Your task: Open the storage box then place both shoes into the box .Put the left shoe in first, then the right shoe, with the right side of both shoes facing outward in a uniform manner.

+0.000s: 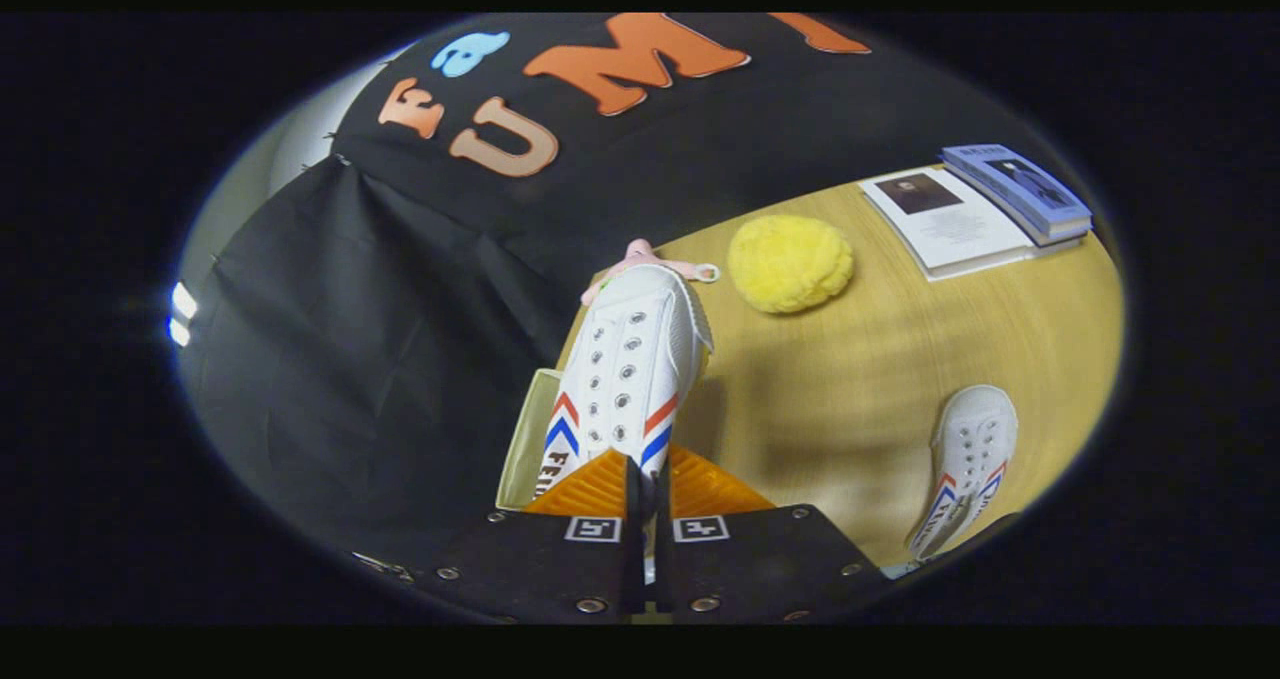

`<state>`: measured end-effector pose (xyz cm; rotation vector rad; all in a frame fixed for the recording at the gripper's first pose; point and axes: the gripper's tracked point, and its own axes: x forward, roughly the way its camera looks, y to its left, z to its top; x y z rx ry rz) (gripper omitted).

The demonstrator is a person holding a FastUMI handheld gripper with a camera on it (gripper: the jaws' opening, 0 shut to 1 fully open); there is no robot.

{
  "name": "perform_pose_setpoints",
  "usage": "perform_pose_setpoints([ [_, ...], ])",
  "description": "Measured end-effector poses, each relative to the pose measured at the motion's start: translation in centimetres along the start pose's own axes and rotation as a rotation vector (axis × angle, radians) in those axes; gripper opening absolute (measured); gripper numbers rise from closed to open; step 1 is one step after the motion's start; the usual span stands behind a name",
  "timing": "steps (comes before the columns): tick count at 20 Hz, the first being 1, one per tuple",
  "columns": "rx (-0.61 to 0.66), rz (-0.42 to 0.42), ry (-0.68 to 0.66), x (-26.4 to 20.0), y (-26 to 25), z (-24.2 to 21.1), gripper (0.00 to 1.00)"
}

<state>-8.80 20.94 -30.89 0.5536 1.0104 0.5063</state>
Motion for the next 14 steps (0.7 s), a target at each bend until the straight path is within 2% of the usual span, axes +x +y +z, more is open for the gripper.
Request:
perform_pose_setpoints([
  [3, -0.067, 0.044, 0.019, 1.9, 3.8, 0.0, 0.04],
  [7, -0.109, 0.065, 0.097, 5.5, 6.2, -2.3, 0.04],
  [14, -0.241, 0.011, 0.199, 8.5, 7.3, -6.3, 0.05],
])
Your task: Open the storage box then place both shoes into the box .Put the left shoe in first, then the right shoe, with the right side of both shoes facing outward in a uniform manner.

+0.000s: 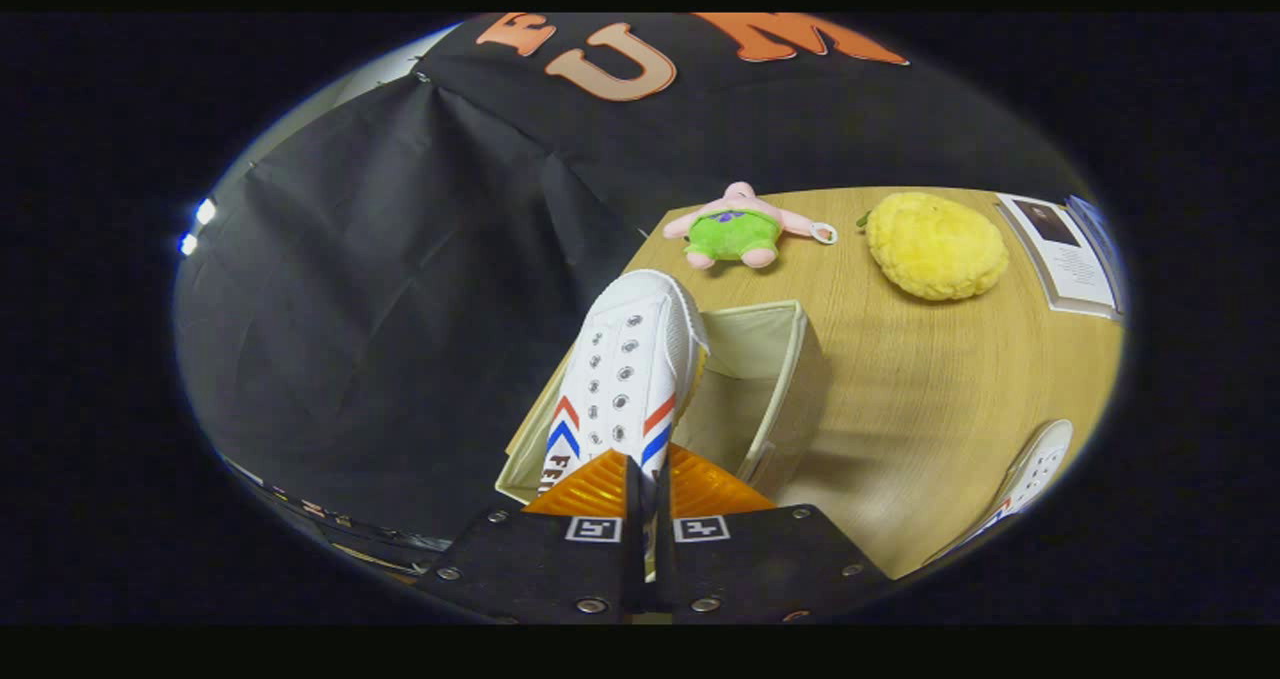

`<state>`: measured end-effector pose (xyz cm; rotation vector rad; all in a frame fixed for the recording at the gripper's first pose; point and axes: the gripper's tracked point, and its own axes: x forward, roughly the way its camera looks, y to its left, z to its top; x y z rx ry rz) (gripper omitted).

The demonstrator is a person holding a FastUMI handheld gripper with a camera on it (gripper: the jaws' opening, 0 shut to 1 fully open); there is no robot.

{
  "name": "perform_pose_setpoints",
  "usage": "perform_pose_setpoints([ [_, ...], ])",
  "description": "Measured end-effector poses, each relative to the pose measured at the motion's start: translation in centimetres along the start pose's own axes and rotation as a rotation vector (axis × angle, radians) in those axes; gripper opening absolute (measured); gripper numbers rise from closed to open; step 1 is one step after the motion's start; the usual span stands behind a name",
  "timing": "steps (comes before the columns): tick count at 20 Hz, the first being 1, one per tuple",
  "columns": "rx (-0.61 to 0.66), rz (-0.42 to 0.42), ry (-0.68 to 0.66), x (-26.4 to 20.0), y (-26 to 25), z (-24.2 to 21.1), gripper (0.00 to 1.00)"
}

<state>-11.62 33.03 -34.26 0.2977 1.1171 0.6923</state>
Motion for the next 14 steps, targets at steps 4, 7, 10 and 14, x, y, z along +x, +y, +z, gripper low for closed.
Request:
perform_pose_setpoints([
  [4, -0.056, -0.052, 0.041, 0.8, -0.4, -1.4, 0.05],
  [7, -0.061, -0.059, 0.057, 1.0, -0.6, -1.8, 0.08],
  [10, -0.067, -0.023, 0.083, 0.6, 0.2, -2.5, 0.16],
  [14, -0.067, 0.024, 0.067, -0.8, 1.3, -2.4, 0.44],
])
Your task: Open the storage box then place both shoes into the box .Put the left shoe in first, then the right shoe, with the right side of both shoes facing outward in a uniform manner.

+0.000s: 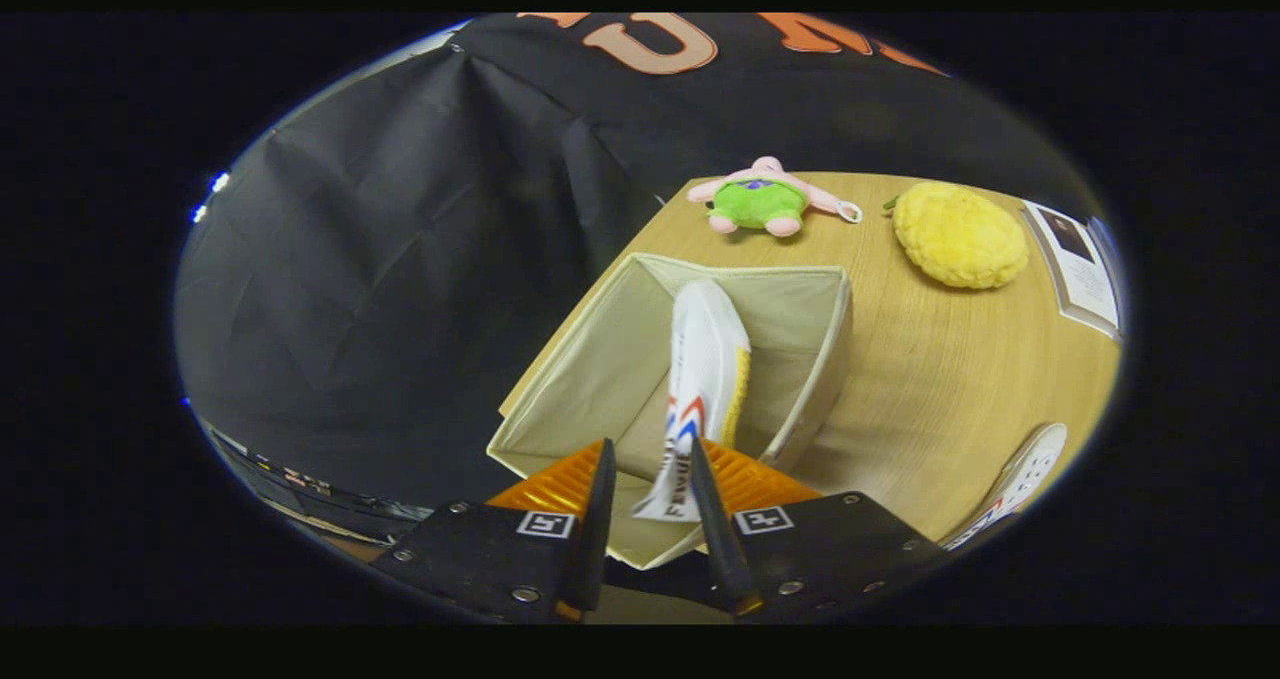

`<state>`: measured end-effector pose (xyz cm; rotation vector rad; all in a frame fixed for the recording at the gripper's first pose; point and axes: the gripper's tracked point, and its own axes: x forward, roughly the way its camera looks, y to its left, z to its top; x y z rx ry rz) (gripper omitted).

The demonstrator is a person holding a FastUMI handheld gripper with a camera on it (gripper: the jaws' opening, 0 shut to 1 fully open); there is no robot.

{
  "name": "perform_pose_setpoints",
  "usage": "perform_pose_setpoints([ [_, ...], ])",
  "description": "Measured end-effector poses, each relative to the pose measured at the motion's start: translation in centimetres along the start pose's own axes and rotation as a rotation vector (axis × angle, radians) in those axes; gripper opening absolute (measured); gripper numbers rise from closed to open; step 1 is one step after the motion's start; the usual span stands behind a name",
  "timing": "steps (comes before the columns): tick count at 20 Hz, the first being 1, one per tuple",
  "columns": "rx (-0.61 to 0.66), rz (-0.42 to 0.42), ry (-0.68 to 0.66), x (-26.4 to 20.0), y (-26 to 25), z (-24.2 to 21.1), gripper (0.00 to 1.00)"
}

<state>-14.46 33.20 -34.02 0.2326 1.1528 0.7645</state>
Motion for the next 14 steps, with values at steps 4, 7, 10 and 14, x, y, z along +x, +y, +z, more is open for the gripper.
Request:
perform_pose_setpoints([
  [4, 0.052, -0.007, -0.071, -2.5, -1.5, 1.5, 0.69],
  [7, 0.106, -0.042, -0.142, -5.3, -3.9, 2.7, 0.84],
  [10, 0.152, -0.141, -0.171, -7.6, -9.2, 2.3, 0.95],
  [14, 0.242, -0.268, -0.18, -10.5, -15.8, 0.2, 0.96],
])
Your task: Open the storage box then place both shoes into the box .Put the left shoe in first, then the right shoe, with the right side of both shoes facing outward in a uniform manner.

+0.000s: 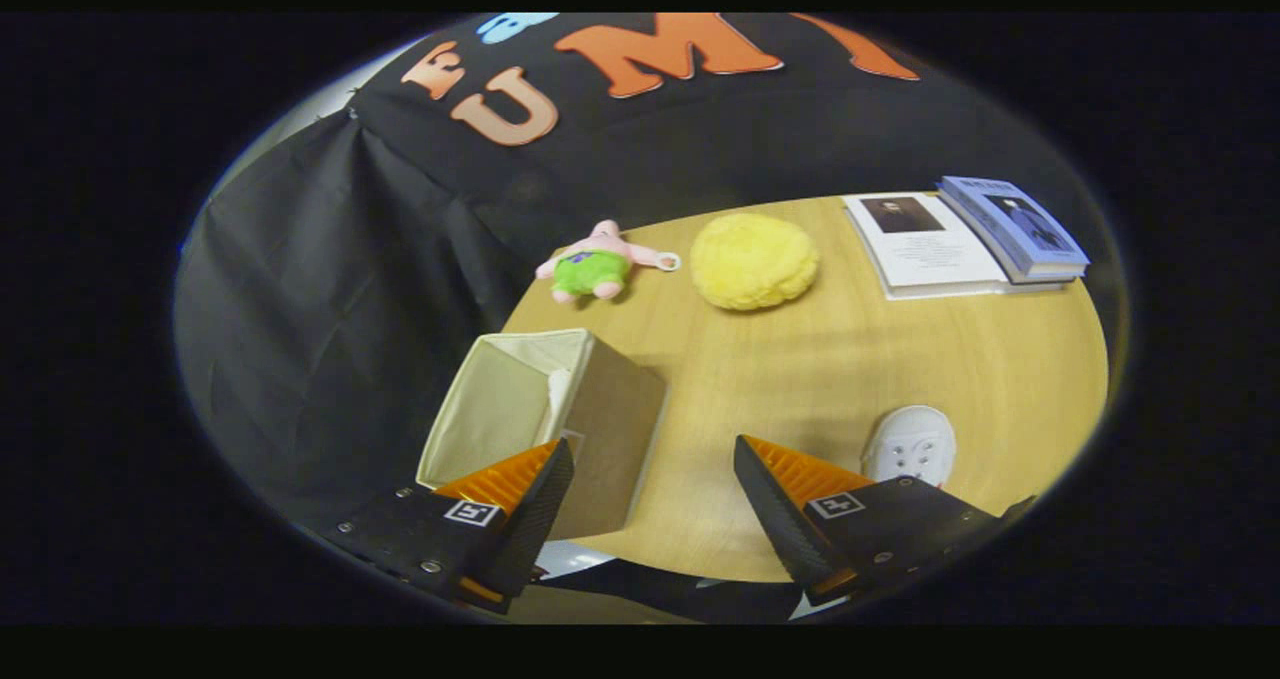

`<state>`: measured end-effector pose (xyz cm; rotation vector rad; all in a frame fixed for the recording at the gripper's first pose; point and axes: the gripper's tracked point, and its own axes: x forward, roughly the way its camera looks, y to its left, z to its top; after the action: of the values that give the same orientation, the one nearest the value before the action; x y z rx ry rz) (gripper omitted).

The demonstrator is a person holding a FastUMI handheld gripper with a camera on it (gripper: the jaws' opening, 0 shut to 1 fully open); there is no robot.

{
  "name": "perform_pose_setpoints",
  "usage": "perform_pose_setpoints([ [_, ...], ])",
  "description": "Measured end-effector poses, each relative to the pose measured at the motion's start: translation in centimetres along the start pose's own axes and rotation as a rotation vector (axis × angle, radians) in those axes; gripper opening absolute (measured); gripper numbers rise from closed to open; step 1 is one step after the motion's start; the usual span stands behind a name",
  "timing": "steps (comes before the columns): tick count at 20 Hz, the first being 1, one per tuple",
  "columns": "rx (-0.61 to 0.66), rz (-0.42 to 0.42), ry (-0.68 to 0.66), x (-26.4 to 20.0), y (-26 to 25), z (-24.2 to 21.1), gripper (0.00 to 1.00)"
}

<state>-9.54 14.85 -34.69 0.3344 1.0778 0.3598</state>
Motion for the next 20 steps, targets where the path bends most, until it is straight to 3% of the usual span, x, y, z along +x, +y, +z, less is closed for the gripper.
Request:
perform_pose_setpoints([
  [12, 0.108, -0.33, 0.12, -2.4, -16.6, -7.6, 0.97],
  [15, 0.141, -0.356, 0.161, -2.1, -18.8, -9.7, 0.96],
  [20, 0.208, -0.362, 0.196, -1.4, -20.6, -12.1, 0.79],
])
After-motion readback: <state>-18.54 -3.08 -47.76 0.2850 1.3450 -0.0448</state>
